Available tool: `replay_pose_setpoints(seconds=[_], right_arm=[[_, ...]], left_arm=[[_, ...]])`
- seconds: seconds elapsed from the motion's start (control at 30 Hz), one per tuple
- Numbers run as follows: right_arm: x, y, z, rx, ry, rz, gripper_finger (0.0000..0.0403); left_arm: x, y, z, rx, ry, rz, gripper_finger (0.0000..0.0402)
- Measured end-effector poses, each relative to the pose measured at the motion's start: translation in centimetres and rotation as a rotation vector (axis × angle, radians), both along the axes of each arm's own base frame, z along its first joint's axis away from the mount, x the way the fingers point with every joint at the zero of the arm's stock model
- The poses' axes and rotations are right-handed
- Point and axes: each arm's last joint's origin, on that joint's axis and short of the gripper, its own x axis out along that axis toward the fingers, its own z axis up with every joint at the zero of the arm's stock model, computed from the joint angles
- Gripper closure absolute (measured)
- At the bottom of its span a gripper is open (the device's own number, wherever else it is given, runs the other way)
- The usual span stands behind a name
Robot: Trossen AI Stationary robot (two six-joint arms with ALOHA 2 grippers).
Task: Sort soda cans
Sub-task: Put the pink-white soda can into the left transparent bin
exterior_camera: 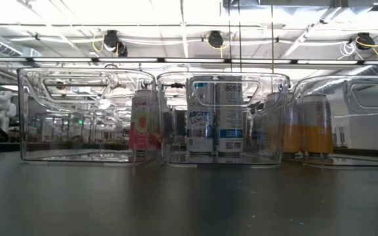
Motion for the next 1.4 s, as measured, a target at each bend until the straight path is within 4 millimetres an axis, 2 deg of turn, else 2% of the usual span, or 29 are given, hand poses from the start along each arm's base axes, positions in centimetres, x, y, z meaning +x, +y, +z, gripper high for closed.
replay_pose_setpoints(seconds=[0.13, 0.3, 0.53, 0.73, 0.87, 1.03, 1.13, 1.4], right_arm=[[2.6, -1.6, 0.5, 0.019, -0.042, -0.001, 0.0126], [7.1, -2.8, 1.0, 0.032, -0.107, 0.047, 0.0126], [14.5, -3.2, 1.4, -0.019, -0.114, 0.207, 0.0126], [19.7, -3.6, 1.6, -0.063, -0.052, 0.284, 0.0124], [22.5, -3.6, 1.4, -0.068, -0.039, 0.31, 0.0124], [24.7, -3.6, 0.2, -0.055, -0.031, 0.291, 0.0123], [24.8, -3.7, -0.8, -0.025, 0.007, 0.251, 0.0123], [25.1, -3.8, -1.0, -0.043, -0.004, 0.202, 0.011]], left_arm=[[0.0, 0.0, 0.0, 0.0, 0.0, 0.0, 0.0013], [0.0, 0.0, 0.0, 0.0, 0.0, 0.0, 0.0013], [0.0, 0.0, 0.0, 0.0, 0.0, 0.0, 0.0013], [0.0, 0.0, 0.0, 0.0, 0.0, 0.0, 0.0013], [0.0, 0.0, 0.0, 0.0, 0.001, 0.0, 0.0013], [0.0, 0.0, 0.0, 0.001, 0.001, -0.001, 0.0013], [0.0, 0.0, 0.0, 0.004, 0.005, -0.001, 0.0013], [-0.2, 0.1, -0.2, 0.022, 0.028, -0.005, 0.0013]])
